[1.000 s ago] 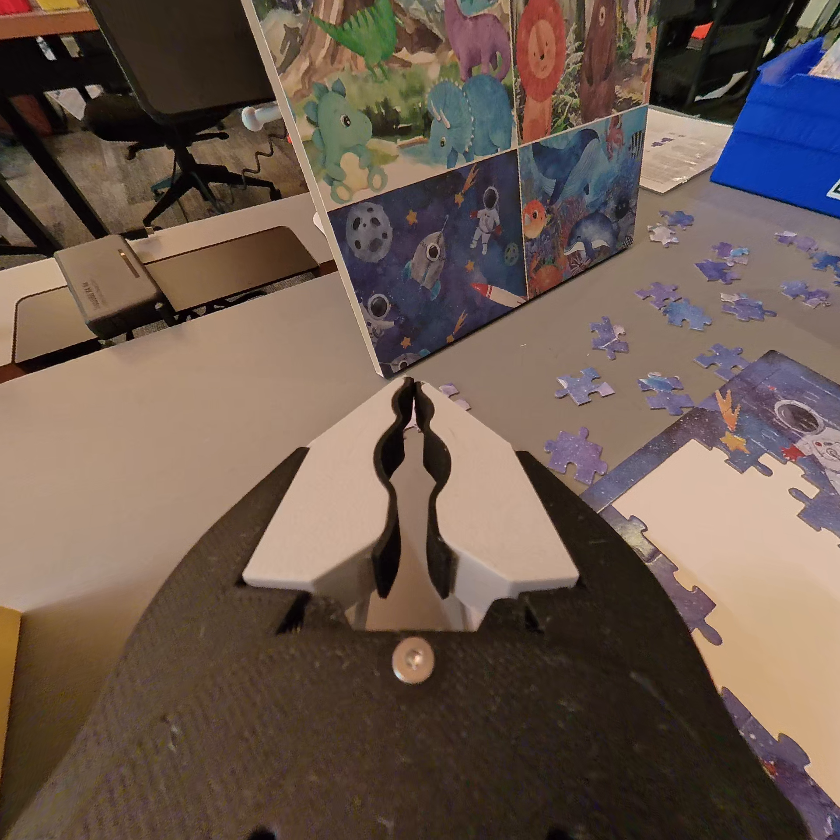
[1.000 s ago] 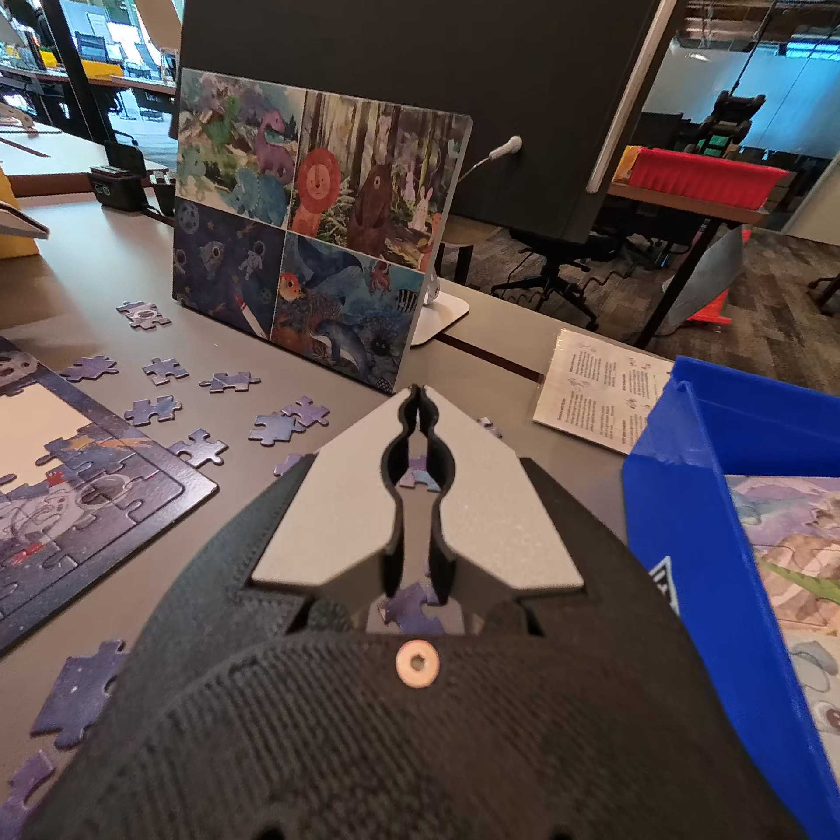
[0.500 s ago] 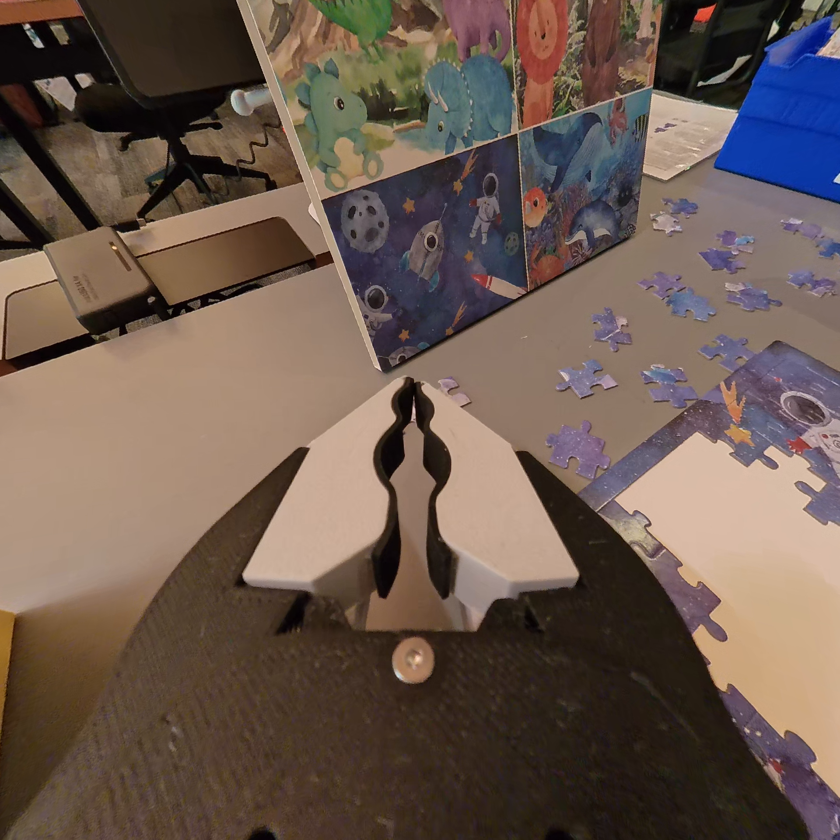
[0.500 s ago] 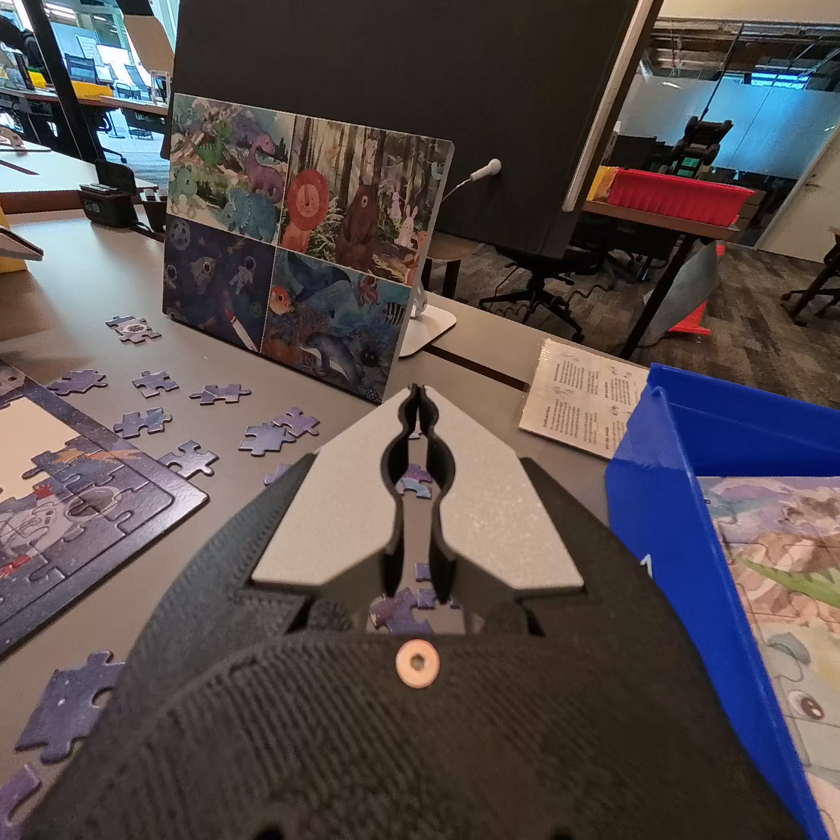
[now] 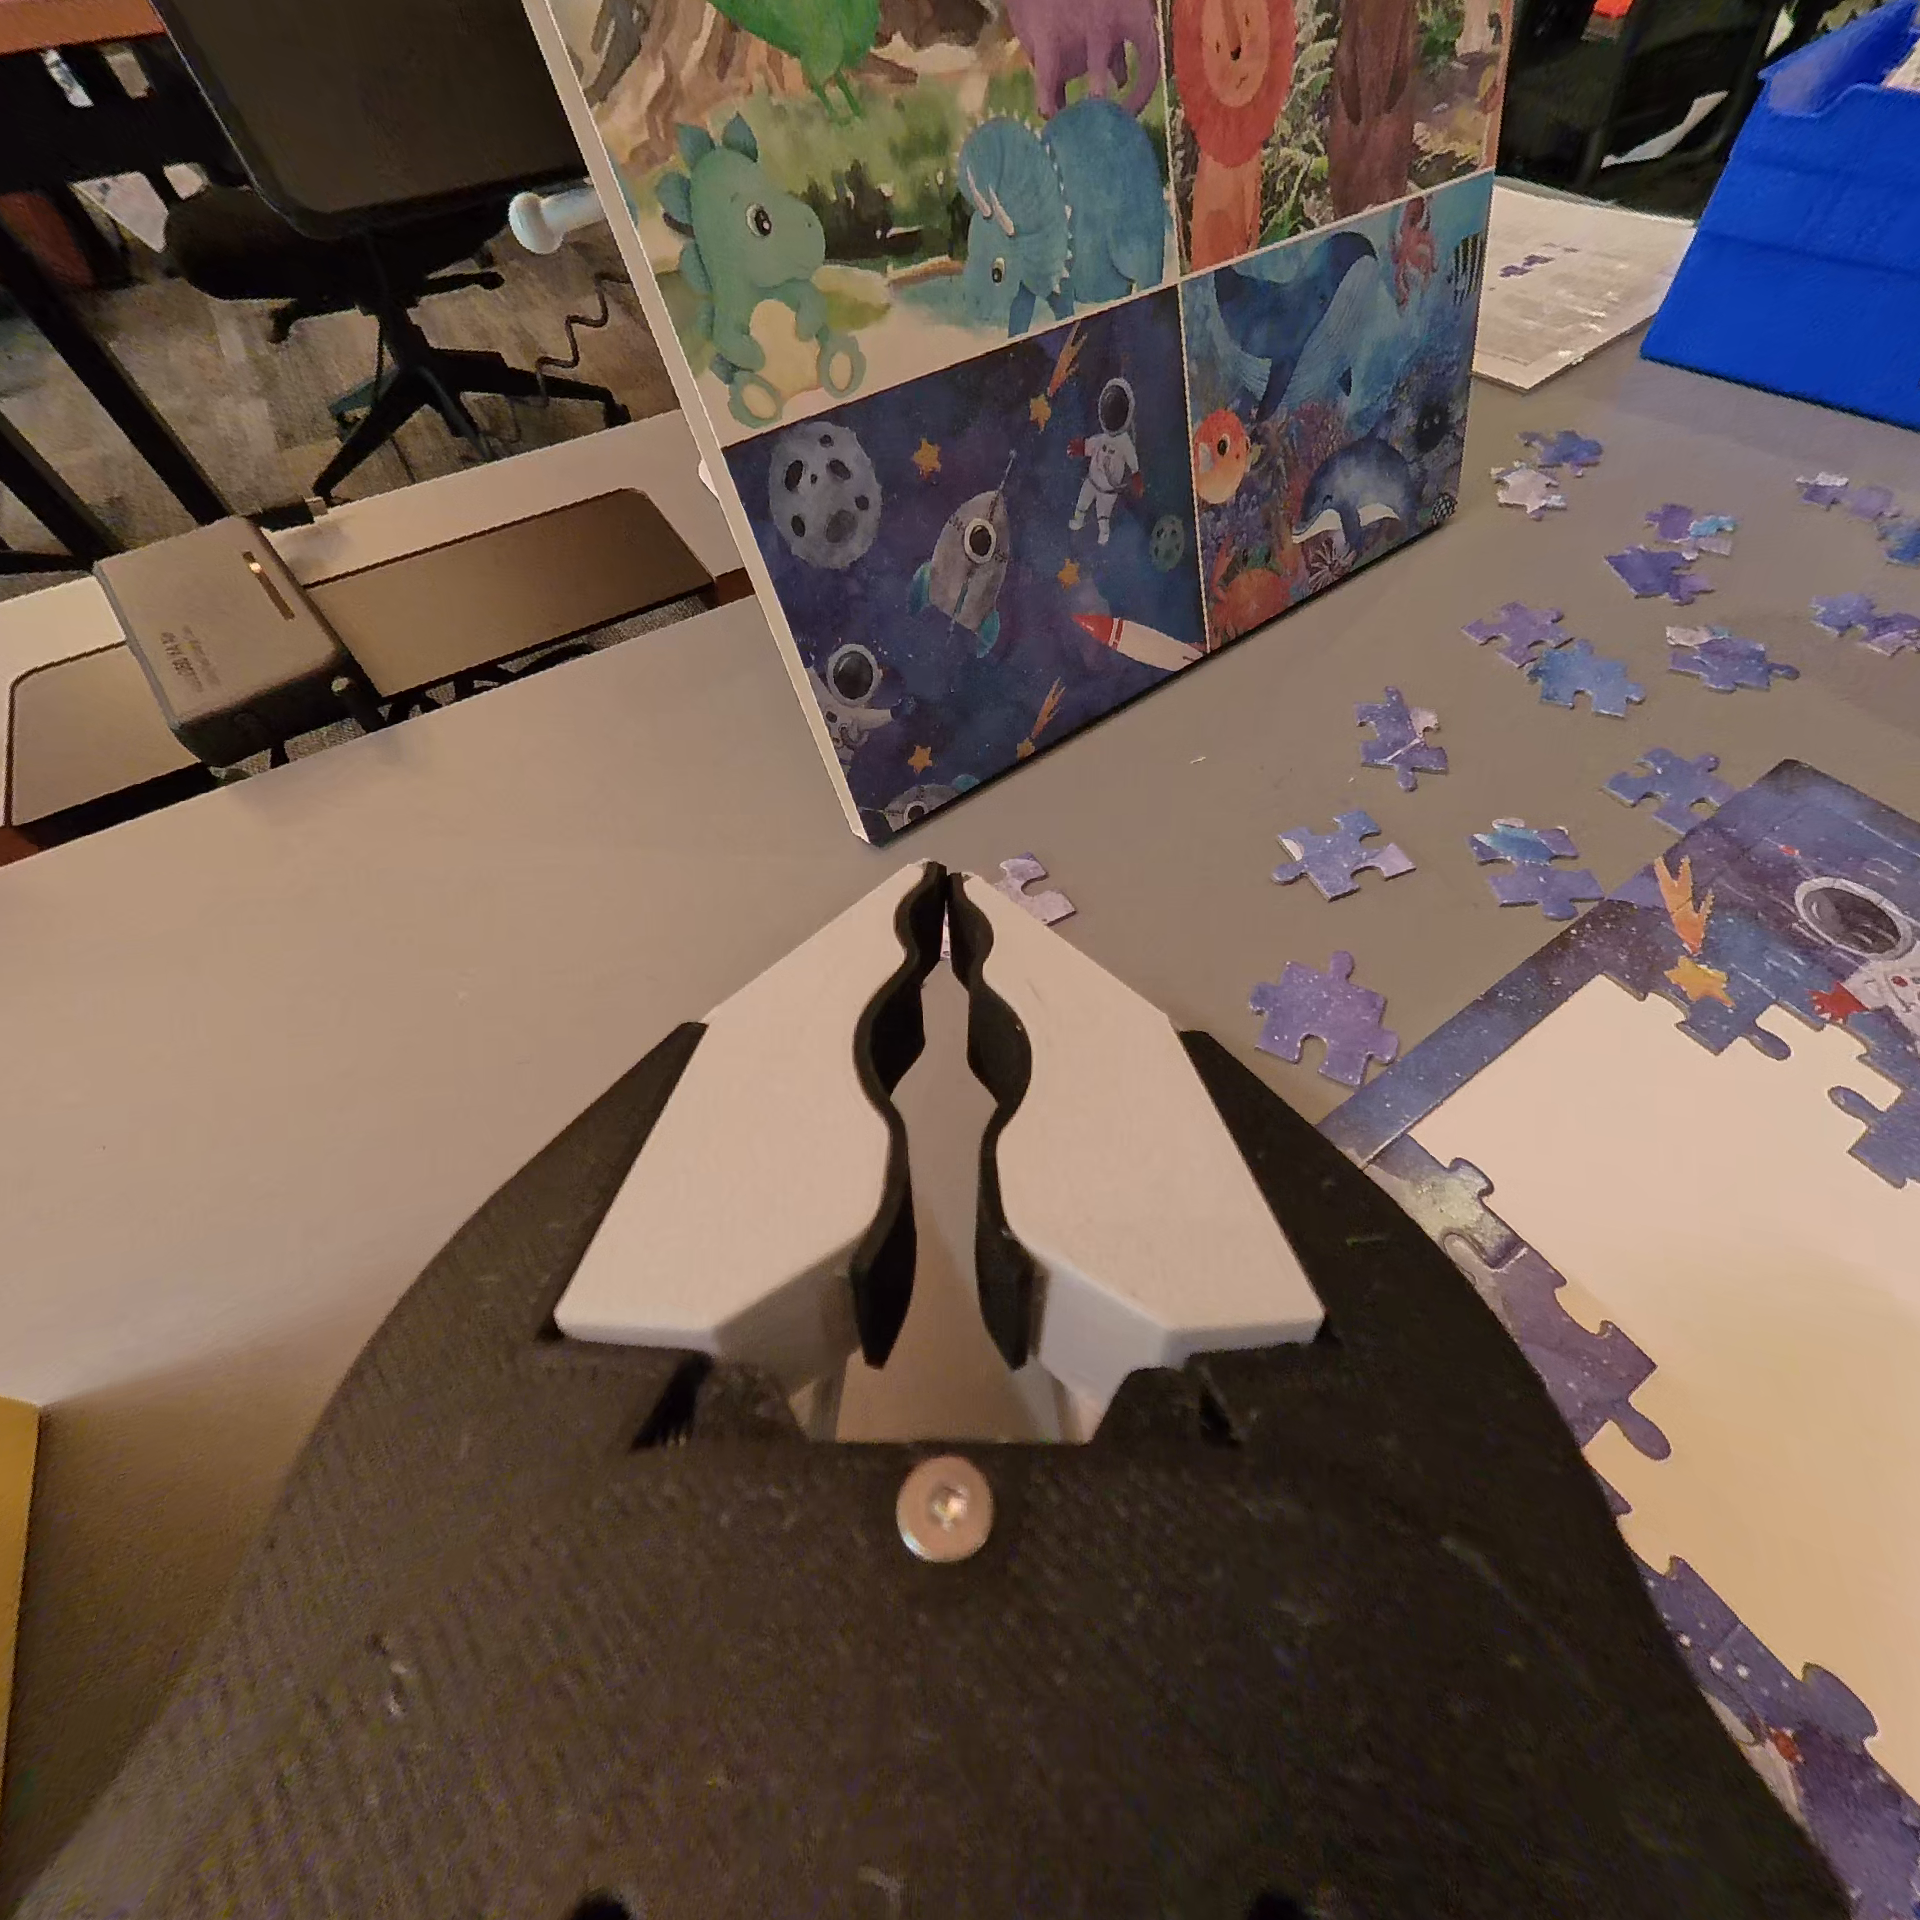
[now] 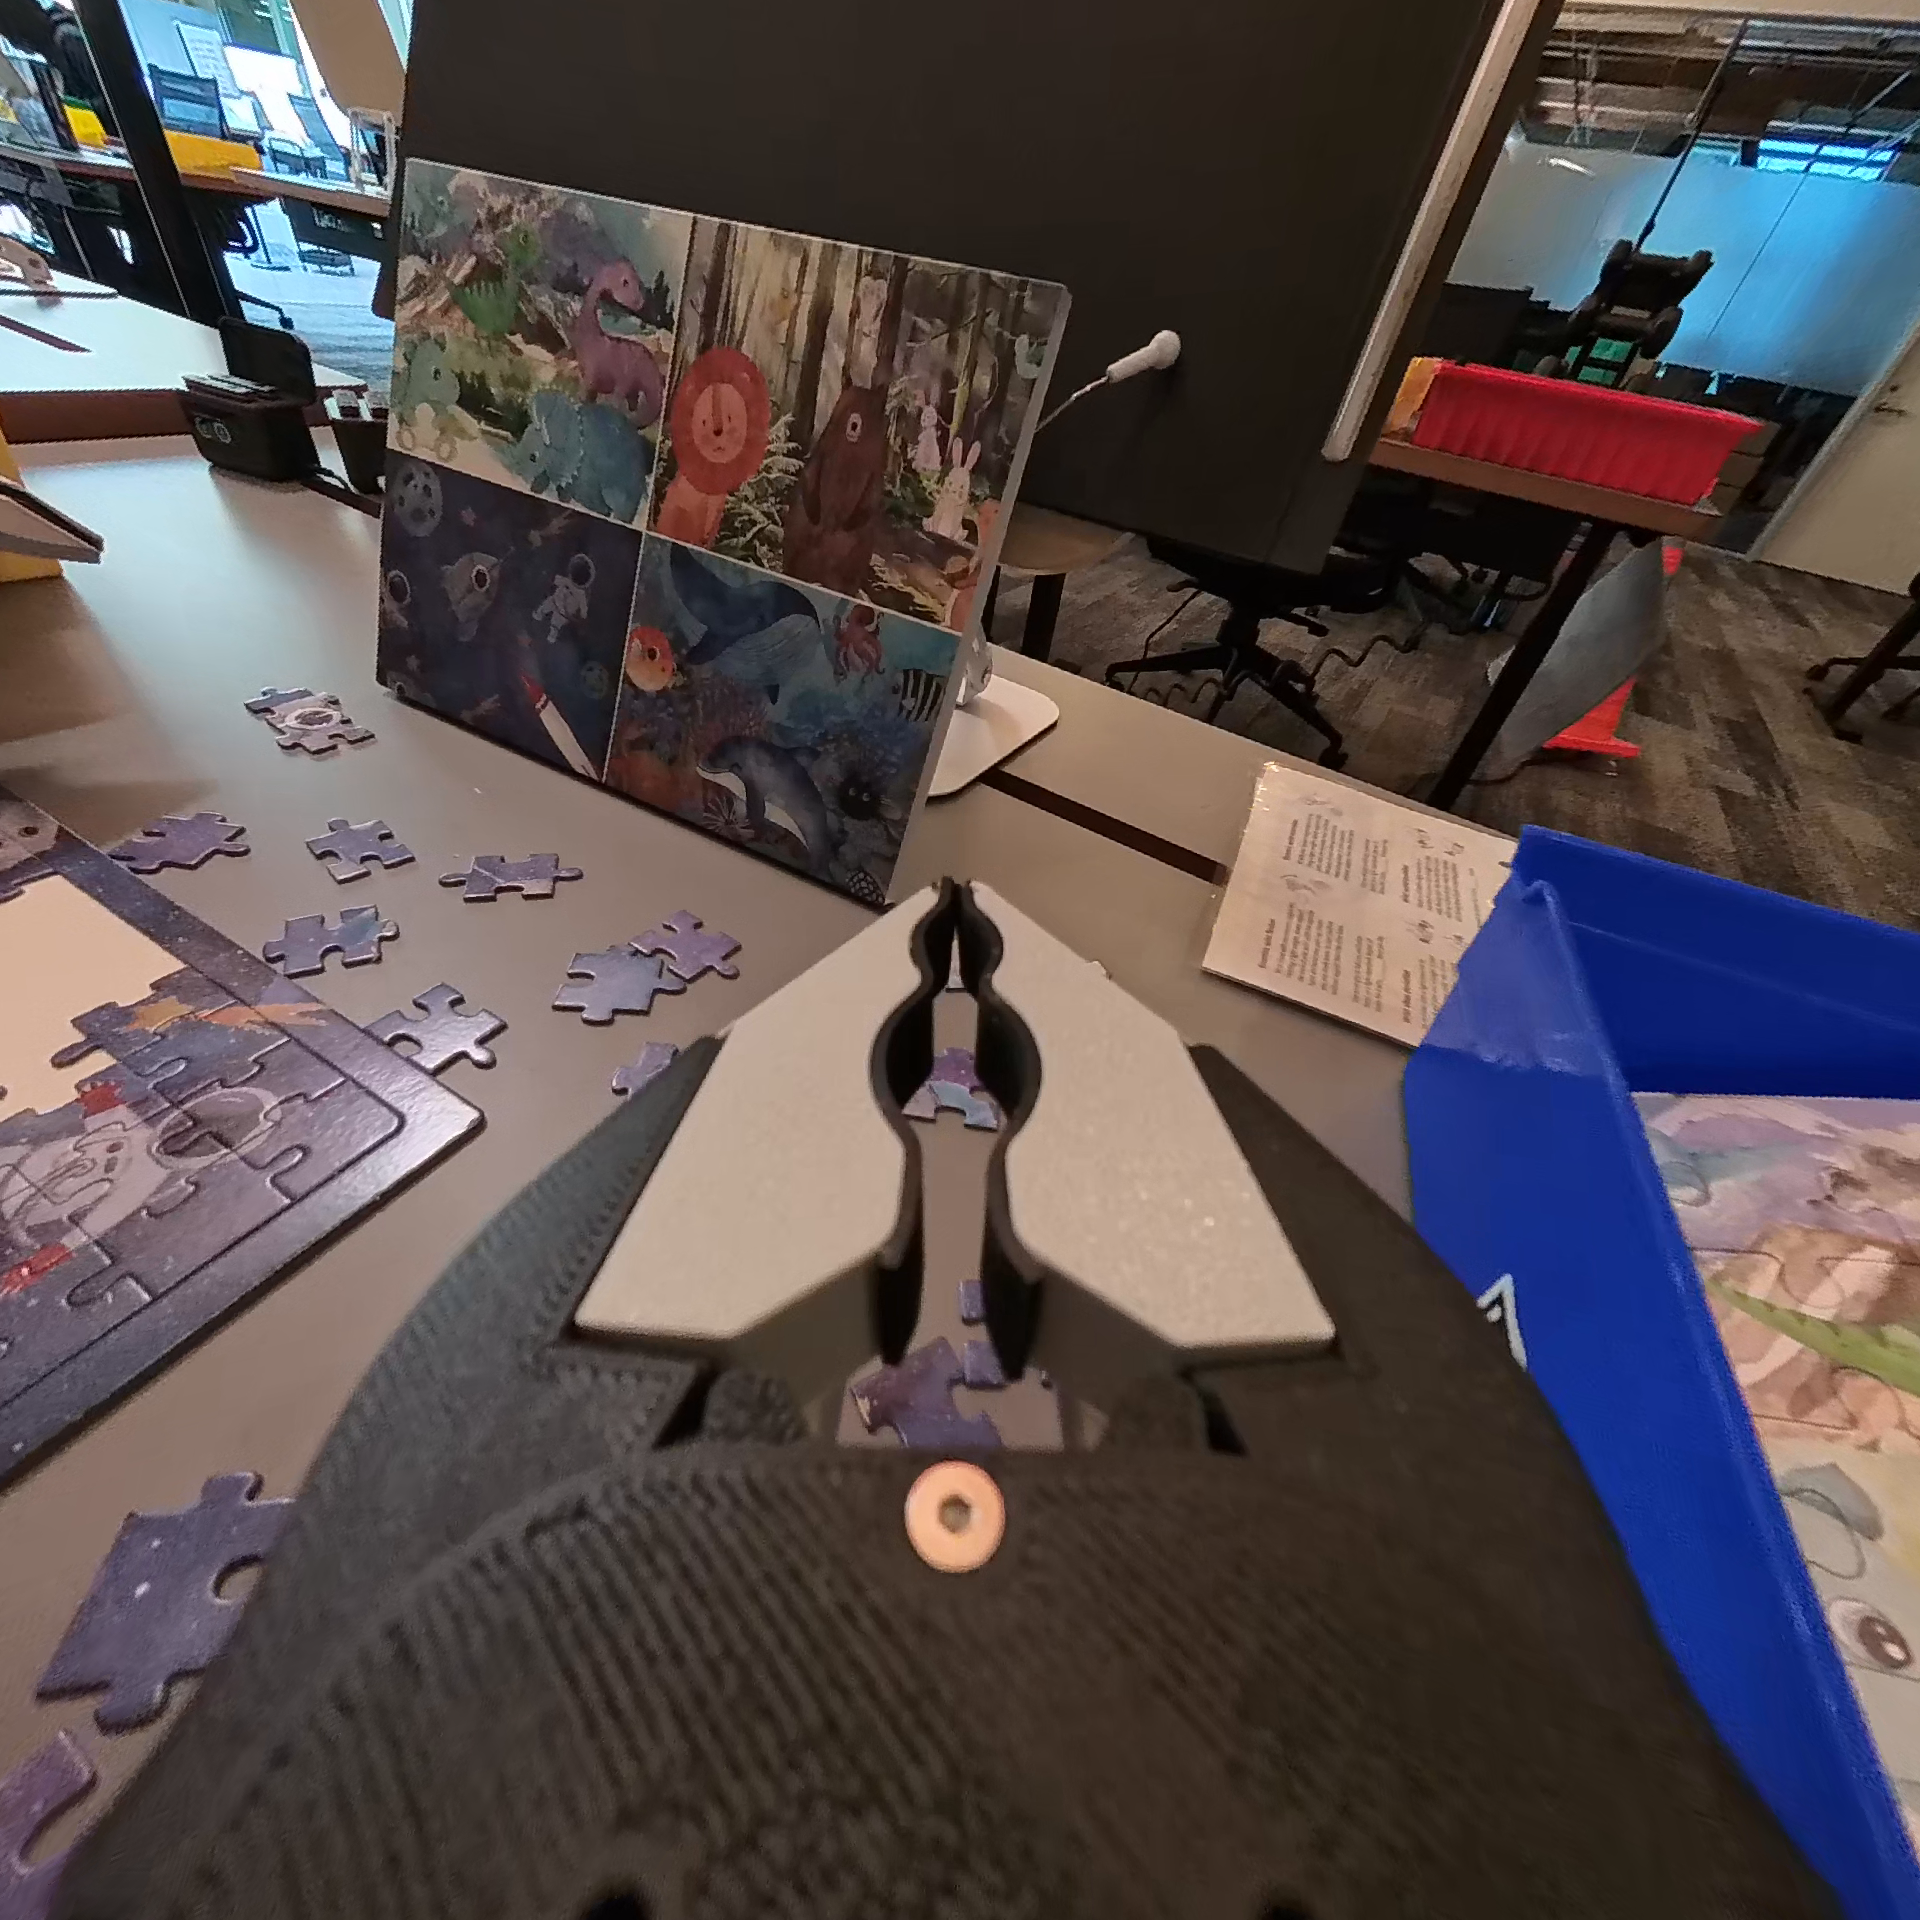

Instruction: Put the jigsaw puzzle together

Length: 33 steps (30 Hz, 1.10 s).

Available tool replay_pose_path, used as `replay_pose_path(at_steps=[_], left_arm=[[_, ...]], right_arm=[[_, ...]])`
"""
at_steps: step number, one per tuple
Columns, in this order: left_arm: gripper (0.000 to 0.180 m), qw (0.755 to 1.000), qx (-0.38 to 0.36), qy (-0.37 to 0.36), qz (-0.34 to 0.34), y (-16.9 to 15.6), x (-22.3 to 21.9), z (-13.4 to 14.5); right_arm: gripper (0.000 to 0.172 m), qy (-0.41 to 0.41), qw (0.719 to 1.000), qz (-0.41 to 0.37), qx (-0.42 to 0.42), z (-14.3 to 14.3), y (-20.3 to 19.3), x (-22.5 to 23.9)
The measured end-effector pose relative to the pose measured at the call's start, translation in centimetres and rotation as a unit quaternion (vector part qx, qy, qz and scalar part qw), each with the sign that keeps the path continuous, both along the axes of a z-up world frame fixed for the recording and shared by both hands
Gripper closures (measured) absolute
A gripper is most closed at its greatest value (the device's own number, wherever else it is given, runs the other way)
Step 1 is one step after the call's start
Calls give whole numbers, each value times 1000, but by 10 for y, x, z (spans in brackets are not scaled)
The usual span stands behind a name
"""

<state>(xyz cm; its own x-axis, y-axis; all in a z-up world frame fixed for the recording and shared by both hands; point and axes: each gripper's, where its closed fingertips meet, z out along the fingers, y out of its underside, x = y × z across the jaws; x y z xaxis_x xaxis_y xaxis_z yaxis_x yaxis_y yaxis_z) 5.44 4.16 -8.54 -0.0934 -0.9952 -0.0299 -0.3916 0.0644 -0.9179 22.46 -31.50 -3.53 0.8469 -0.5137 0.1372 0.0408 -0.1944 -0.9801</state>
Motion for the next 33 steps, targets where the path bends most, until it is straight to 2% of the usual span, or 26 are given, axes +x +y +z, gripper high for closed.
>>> replay_pose_path(at_steps=[12, 22, 27, 33], left_arm=[[180, 1000, 1, 1, 0, 0, 0, 0], [180, 1000, 2, 3, 0, 0, 0, -2], [180, 1000, -3, 7, 3, 3, 0, -5], [180, 1000, -20, 9, 0, 4, 0, -8]], right_arm=[[172, 12, 1000, 6, -12, -5, 1, 0], [168, 94, 990, 21, -99, -44, -2, -4], [165, 130, 984, -6, -119, -66, -28, -23], [151, 213, 963, -9, -163, -103, -59, -54]])
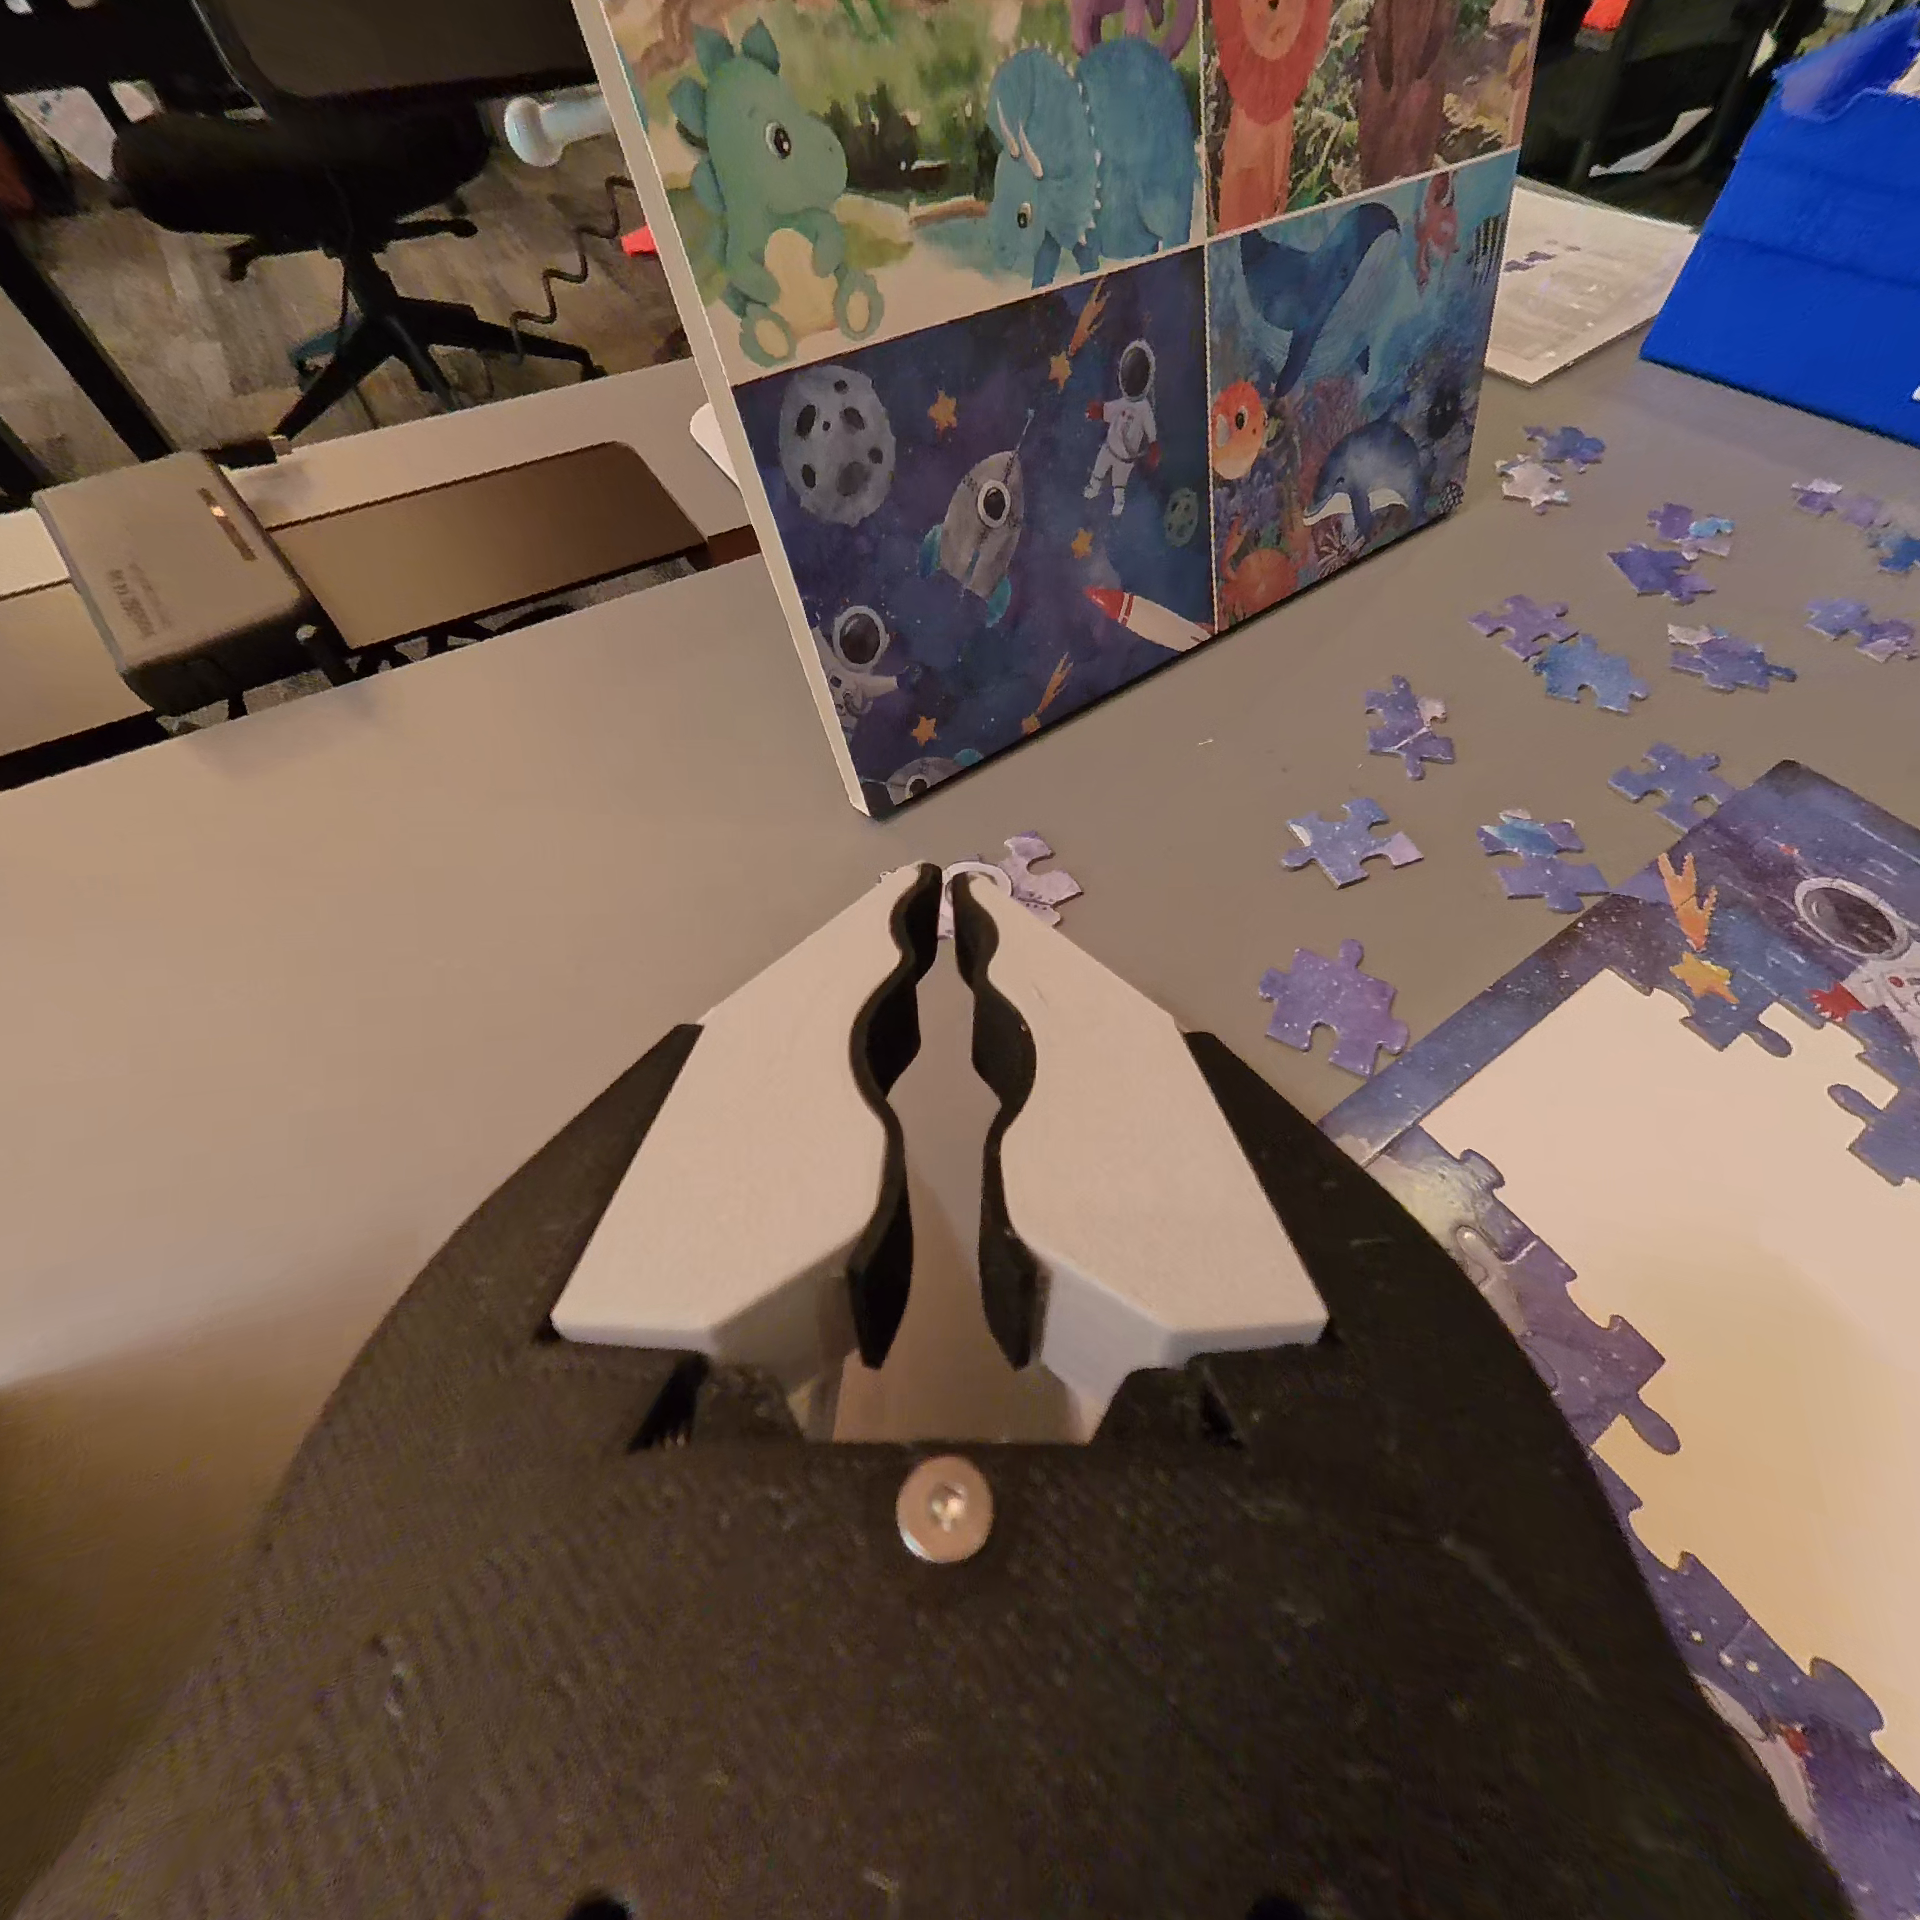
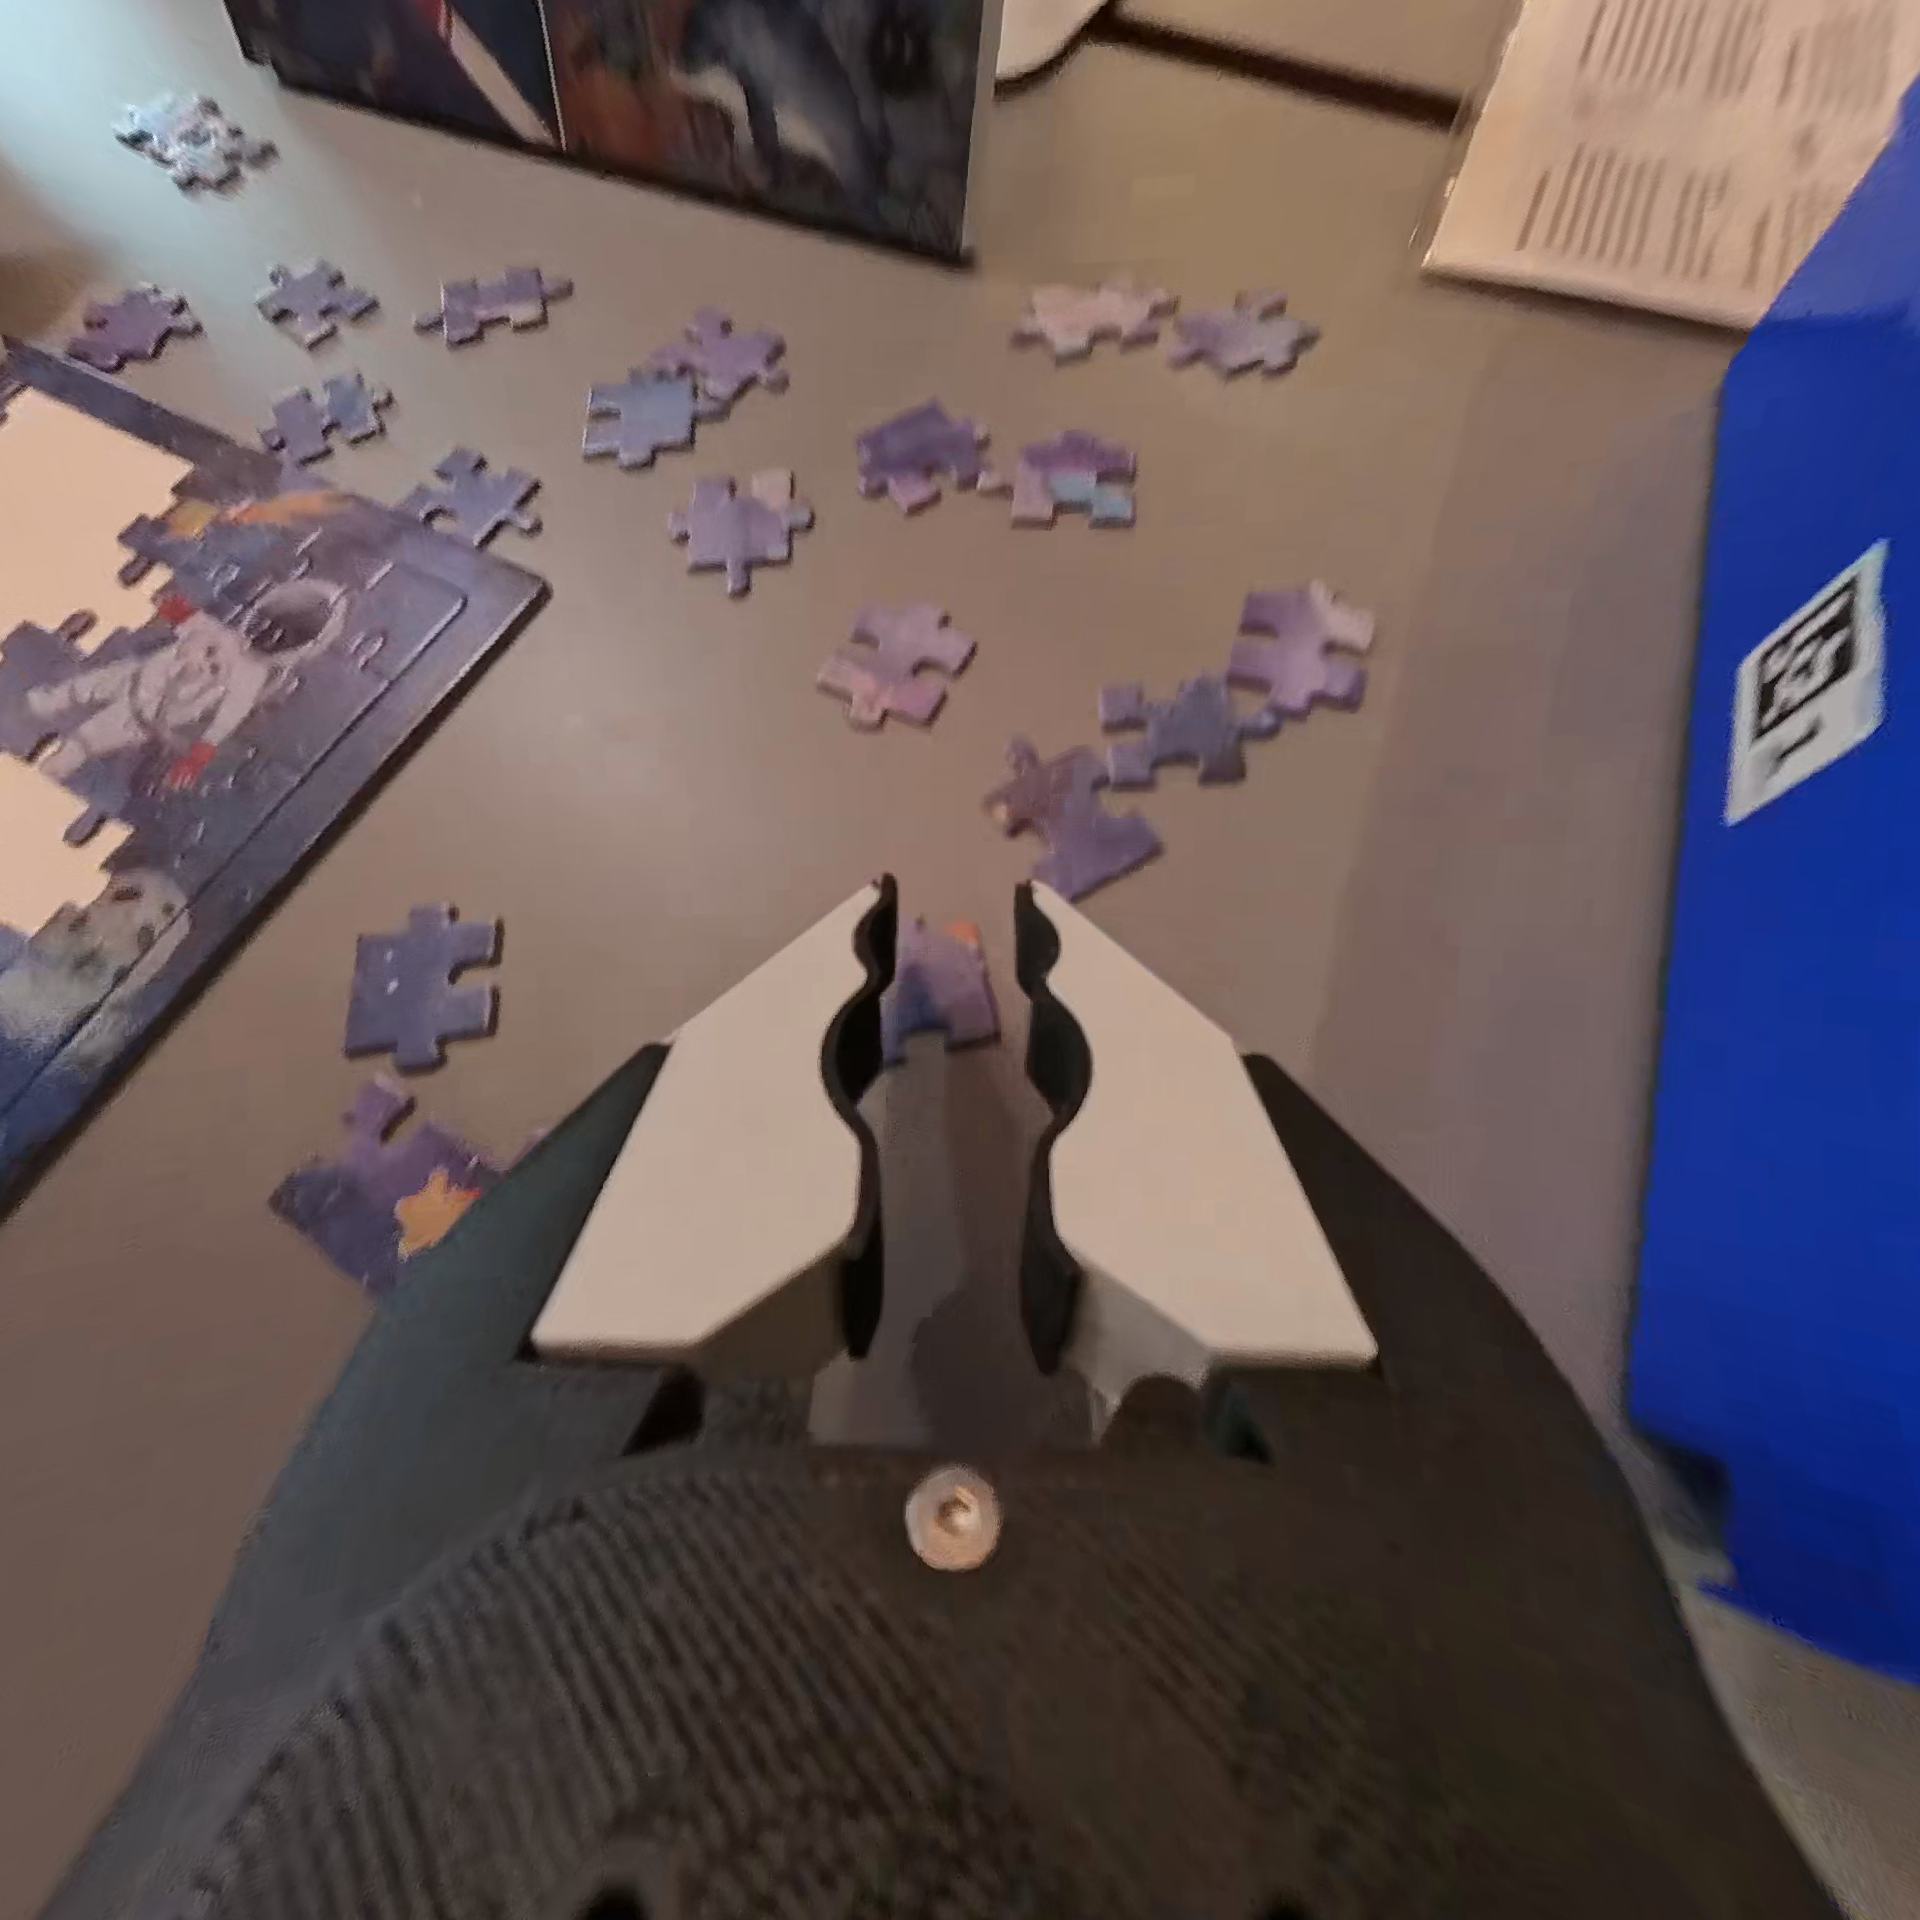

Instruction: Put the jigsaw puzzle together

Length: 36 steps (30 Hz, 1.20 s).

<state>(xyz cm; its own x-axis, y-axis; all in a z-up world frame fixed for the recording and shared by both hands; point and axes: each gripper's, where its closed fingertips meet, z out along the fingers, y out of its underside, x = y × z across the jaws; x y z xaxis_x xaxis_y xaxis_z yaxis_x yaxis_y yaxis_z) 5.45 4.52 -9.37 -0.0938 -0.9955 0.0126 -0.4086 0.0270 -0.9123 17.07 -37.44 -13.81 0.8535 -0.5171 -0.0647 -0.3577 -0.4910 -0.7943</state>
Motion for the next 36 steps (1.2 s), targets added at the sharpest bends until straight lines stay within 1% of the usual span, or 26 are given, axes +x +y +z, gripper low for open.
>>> replay_pose_path(at_steps=[5, 9, 13, 15, 18, 19, 22, 26, 28, 31, 33, 36], left_arm=[[180, 1000, 10, -4, 2, 0, -1, 3], [180, 1000, 8, -5, 2, 0, -1, 3], [180, 1000, 8, -7, 1, -1, -1, 5], [180, 1000, 9, -9, 0, -1, -1, 6], [180, 1000, 9, -11, -1, -2, -1, 7], [180, 1000, 10, -11, -1, -2, -1, 7], [179, 1000, 11, -11, 0, -1, -2, 7], [179, 1000, 8, -13, 1, -1, -1, 7], [179, 1000, 8, -12, 0, -1, -1, 6], [179, 1000, 10, -11, 0, -1, -1, 6], [179, 1000, 9, -11, 0, -1, -1, 6], [179, 1000, 7, -12, 0, -1, -1, 6]], right_arm=[[139, 51, 999, 4, -15, -15, -12, -18], [137, 66, 998, 15, -16, -16, -12, -29], [138, 124, 989, 83, 11, -11, 4, -67], [139, 101, 991, 85, 7, -9, 8, -68], [144, 44, 998, 45, -9, -4, -1, -48], [145, 48, 998, 35, -8, -5, -3, -44], [146, 93, 995, 36, -2, -11, -1, -48], [156, 77, 996, 28, -26, -18, 2, -49], [156, 86, 995, 38, -26, -18, 8, -54], [154, 108, 991, 81, -13, -16, 22, -71], [154, 102, 990, 99, -9, -14, 28, -74], [155, 70, 994, 85, -5, -6, 25, -63]])
